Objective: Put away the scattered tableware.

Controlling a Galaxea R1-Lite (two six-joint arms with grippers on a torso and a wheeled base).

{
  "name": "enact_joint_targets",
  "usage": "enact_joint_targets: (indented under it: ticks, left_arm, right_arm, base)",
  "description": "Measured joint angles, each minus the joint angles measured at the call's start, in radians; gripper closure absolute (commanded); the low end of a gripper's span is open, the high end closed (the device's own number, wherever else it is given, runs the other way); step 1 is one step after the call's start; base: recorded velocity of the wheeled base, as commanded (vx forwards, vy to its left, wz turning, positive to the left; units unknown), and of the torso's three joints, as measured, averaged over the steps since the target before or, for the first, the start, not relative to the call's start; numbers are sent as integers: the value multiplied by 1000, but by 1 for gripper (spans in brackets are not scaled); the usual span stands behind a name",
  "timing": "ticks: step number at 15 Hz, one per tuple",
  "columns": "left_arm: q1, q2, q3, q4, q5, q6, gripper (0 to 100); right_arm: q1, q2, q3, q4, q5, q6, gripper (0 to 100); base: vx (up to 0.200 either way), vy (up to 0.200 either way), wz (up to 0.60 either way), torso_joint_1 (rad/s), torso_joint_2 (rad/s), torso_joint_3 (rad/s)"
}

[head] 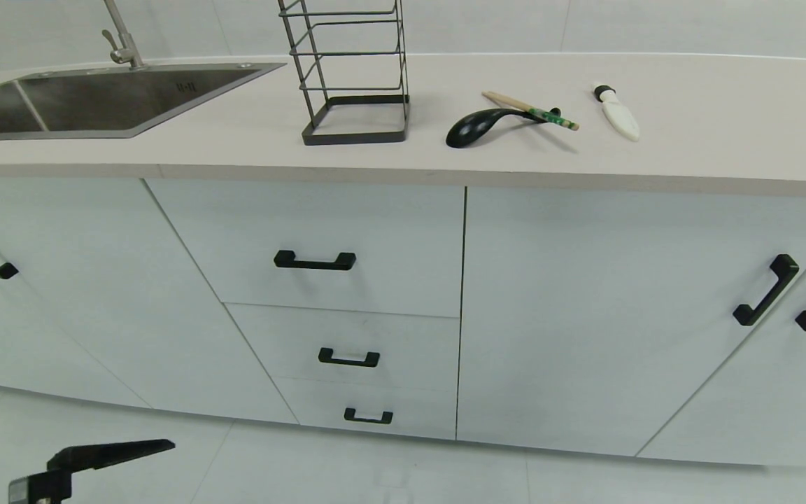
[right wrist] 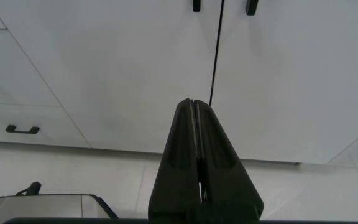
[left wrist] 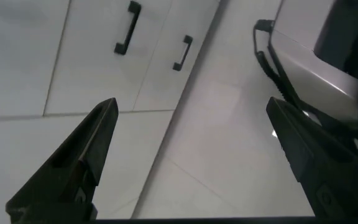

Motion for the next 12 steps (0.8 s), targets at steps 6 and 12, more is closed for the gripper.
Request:
enact_joint_targets:
  ticks: [6,12]
  left_arm:
    - [-62,154,-84,-45,67,162,0]
    - [-102,357,-132,-147,143,299,0]
  right_arm:
    - [0,-1,0,0,0,0,100]
    - [0,-1,0,0,0,0,100]
  base:
    - [0,0,0,0,0,0]
    - [0,0,0,0,0,0]
